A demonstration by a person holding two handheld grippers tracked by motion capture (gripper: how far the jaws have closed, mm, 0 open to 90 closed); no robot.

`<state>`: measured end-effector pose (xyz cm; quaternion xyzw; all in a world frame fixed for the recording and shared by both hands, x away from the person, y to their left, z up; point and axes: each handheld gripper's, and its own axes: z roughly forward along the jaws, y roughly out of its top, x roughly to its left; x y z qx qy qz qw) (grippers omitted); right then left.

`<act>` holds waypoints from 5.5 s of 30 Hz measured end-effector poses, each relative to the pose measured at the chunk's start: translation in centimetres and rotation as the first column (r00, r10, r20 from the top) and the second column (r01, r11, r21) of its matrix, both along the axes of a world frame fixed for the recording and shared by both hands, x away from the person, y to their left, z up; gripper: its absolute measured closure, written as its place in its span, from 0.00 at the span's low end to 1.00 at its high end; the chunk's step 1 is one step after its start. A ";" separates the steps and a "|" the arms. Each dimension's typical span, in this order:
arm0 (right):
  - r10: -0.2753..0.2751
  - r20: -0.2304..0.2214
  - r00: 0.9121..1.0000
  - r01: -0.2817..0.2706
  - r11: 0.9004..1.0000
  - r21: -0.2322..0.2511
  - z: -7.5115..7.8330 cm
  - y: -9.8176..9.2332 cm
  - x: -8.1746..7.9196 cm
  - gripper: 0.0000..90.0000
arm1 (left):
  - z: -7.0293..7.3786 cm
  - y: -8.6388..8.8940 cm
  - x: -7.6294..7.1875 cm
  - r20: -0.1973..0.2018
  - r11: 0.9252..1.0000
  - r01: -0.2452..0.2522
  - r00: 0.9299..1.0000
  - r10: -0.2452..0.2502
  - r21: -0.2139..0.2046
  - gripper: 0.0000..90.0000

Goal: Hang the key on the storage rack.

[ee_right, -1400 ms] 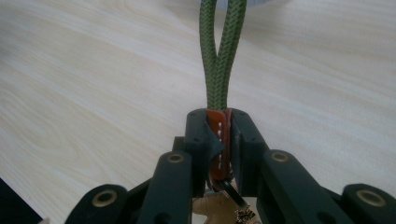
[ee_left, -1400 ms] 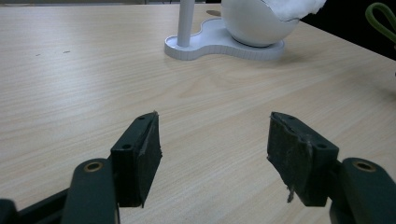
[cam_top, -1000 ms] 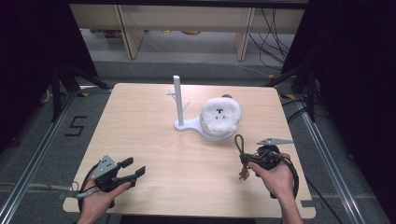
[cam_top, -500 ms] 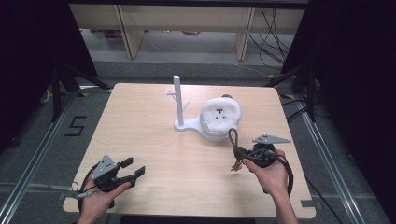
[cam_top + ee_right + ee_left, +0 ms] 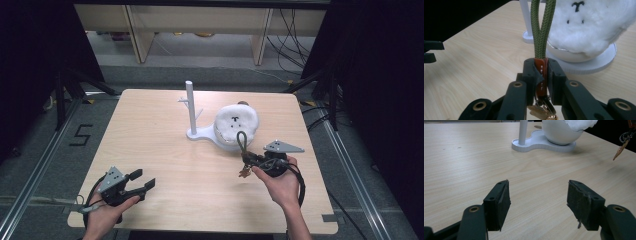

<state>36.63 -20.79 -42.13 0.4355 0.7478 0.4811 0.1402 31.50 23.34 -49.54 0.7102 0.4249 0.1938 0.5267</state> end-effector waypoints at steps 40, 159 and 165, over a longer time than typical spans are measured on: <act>0.051 0.223 0.973 -0.082 0.988 0.131 -1.2 4.2 0.1 0.88 | 3.5 -3.0 2.5 0.053 0.979 0.140 0.990 -0.133 -0.150 0.58; 0.003 0.223 0.975 -0.013 0.999 0.043 -3.7 2.1 -1.9 0.58 | 9.6 -7.0 8.9 0.165 0.973 0.195 0.971 -0.174 -0.125 0.93; -0.027 0.191 0.981 0.021 0.999 0.036 -4.1 0.8 -2.4 0.57 | 9.7 -6.9 9.4 0.170 0.977 0.180 0.973 -0.159 -0.116 0.93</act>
